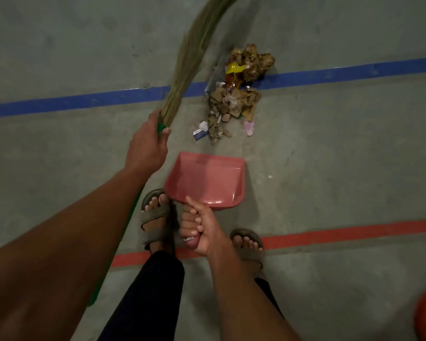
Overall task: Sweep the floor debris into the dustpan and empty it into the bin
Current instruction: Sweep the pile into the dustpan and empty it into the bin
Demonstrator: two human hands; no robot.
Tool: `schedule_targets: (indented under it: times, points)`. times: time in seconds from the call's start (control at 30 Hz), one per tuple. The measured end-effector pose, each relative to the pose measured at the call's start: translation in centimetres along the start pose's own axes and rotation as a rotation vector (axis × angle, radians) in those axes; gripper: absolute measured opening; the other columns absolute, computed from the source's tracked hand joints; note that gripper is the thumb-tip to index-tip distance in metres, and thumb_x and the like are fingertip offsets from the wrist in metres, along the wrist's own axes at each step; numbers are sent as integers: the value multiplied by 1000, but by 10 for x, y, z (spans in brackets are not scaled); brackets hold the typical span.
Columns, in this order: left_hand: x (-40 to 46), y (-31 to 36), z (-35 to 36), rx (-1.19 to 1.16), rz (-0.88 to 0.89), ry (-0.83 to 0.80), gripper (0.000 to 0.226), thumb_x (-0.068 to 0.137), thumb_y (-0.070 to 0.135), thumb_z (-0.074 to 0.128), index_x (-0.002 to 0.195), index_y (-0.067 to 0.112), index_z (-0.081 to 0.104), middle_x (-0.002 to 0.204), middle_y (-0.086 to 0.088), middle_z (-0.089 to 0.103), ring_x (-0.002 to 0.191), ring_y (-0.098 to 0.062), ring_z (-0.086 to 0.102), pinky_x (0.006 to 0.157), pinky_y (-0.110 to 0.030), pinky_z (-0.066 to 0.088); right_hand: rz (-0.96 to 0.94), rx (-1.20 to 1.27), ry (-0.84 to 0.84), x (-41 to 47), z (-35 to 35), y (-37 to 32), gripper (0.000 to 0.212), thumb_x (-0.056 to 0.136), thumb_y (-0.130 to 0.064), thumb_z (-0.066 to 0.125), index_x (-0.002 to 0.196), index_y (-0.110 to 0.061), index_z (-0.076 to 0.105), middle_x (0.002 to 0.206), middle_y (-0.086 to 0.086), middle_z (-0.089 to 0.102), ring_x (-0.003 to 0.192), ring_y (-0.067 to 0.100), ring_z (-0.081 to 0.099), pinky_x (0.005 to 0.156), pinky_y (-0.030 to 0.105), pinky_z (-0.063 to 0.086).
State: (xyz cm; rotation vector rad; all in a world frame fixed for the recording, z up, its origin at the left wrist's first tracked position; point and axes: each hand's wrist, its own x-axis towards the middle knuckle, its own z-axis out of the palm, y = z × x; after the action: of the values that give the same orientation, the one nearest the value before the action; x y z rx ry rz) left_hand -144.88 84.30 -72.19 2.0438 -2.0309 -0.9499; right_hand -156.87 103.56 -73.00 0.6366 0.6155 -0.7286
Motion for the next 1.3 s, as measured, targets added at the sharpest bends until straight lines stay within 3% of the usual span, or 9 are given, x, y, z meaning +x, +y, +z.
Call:
schedule_targets:
  times: [0.17, 0.33, 0.67, 0.8, 0.97, 1.13, 1.3]
  points:
    - [34, -27, 18, -58, 46, 39, 49, 106, 30, 49, 153, 28, 36, 122, -11, 66, 105, -33, 63, 83, -39, 47, -68, 8, -29, 58, 2, 5, 46, 105, -44, 53, 66, -22, 39, 41, -10, 27, 28, 4, 24, 32, 17, 18]
    - [68, -43, 26, -38, 80, 4, 53, 107, 32, 49, 157, 28, 32, 136, -10, 63, 117, -32, 61, 93, -41, 47, -141, 74, -46, 94, -8, -8, 47, 104, -49, 53, 69, -21, 37, 42, -9, 25, 29, 4, 23, 30, 17, 22]
    - [159, 2, 37, 138, 283, -168, 51, 107, 34, 48, 154, 34, 30, 135, -13, 60, 117, -36, 59, 93, -51, 49, -310, 154, -105, 72, -31, -70, 44, 103, -48, 56, 73, -21, 39, 45, -9, 22, 30, 2, 23, 31, 17, 22]
    - [194, 27, 45, 228, 313, -153, 50, 106, 37, 46, 154, 37, 30, 131, -15, 59, 115, -38, 58, 89, -49, 48, -265, 103, -85, 63, -38, -83, 44, 101, -46, 57, 72, -19, 40, 43, -9, 24, 29, 1, 24, 29, 17, 26]
    - [217, 29, 58, 298, 278, -271, 51, 104, 37, 51, 152, 40, 35, 134, -20, 60, 117, -44, 59, 95, -54, 52, -179, -3, -38, 46, -47, -102, 45, 102, -48, 56, 71, -20, 40, 41, -9, 26, 28, 1, 24, 30, 16, 23]
    - [200, 17, 64, 323, 348, -402, 53, 105, 32, 54, 154, 39, 35, 132, -20, 61, 114, -42, 60, 93, -49, 51, -57, -104, -18, 20, -62, -133, 45, 101, -47, 58, 70, -21, 37, 42, -10, 28, 29, 1, 23, 33, 17, 14]
    - [169, -5, 64, 413, 465, -517, 57, 104, 32, 56, 155, 40, 31, 133, -17, 60, 115, -38, 60, 91, -49, 51, -13, -161, 14, 0, -72, -153, 49, 94, -44, 72, 69, -21, 36, 42, -10, 26, 30, 1, 21, 30, 15, 19]
